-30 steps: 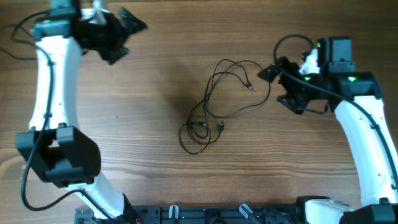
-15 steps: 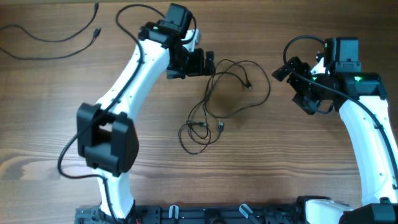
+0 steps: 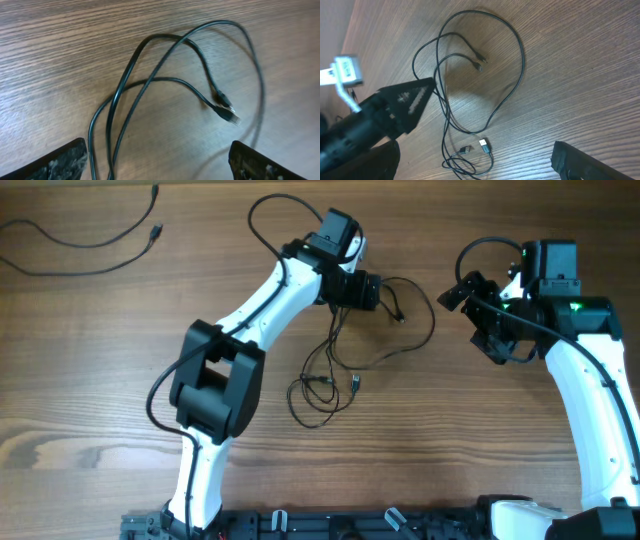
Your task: Untangle cables
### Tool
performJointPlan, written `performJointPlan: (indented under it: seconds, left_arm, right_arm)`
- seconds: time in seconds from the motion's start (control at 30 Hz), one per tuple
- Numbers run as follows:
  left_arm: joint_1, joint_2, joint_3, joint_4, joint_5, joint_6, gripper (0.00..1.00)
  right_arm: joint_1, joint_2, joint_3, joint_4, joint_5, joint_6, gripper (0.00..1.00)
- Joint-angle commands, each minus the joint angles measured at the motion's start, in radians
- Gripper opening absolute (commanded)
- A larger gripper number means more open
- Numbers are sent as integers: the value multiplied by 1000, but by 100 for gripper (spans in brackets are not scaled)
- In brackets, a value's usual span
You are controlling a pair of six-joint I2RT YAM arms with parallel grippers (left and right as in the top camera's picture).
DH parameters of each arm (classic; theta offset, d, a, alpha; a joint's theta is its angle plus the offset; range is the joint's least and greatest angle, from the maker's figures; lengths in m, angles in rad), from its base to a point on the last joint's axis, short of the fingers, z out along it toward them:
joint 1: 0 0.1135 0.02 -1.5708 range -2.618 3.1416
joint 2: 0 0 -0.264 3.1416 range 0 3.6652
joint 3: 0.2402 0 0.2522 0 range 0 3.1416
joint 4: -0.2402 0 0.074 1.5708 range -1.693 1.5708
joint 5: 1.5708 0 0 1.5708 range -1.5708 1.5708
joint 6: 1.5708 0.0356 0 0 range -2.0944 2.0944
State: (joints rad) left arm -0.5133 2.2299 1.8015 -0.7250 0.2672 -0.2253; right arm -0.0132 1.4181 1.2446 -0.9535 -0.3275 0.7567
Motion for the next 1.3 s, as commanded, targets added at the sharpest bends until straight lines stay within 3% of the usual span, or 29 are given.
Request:
performJointPlan:
  seconds: [0.0, 0.1, 0.17, 0.27, 0.3, 0.43, 0.53, 0.67, 0.83, 0.9, 0.93, 0.97, 1.07, 1.13, 1.17, 1.2, 1.27]
  left_arm:
    - [-2, 36, -6, 36, -84, 9, 90]
    - [1, 57, -6, 84, -155, 9, 87]
    - [1, 57, -6, 88, -164, 8, 64]
    - [0, 57, -6, 50, -164, 8, 9]
    - [0, 54, -6, 36, -164, 8, 4]
    - [0, 21, -6, 13, -161, 7, 3]
    - [2, -153, -6, -43, -130, -30, 4]
    - [29, -459, -6, 8, -126, -127, 4]
    - [185, -763, -6, 235, -127, -249, 4]
    - [298, -844, -6, 431, -127, -448, 4]
    - [318, -856, -6, 476, -127, -482, 4]
    - [372, -879, -6, 630, -127, -557, 4]
    - [433, -880, -6, 725, -173, -566, 4]
    - [482, -873, -6, 575, -322, -563, 4]
    - [503, -858, -6, 487, -484, -531, 4]
    - [528, -832, -6, 418, -657, -465, 4]
    - [584, -769, -6, 347, -830, -313, 4]
  right_arm:
    - [0, -17, 6, 3, 21, 6, 100]
    - [-1, -17, 6, 3, 21, 5, 100]
    - [0, -17, 6, 3, 21, 5, 100]
    - [-2, -17, 6, 3, 21, 6, 100]
    - [-2, -17, 6, 3, 21, 6, 100]
    - [-1, -17, 6, 3, 21, 5, 100]
    - [-1, -17, 6, 3, 21, 6, 100]
    - [-2, -17, 6, 3, 21, 6, 100]
    - [-1, -17, 6, 4, 21, 6, 100]
    - [-1, -17, 6, 4, 21, 5, 99]
    - [-2, -17, 6, 3, 21, 5, 100]
    - [-1, -17, 6, 4, 21, 6, 100]
    - [-1, -17, 6, 3, 21, 5, 100]
    - [-2, -17, 6, 3, 21, 5, 100]
    - [-1, -17, 6, 4, 21, 5, 100]
    - [-1, -17, 6, 3, 21, 5, 100]
    - [-1, -17, 6, 3, 21, 6, 100]
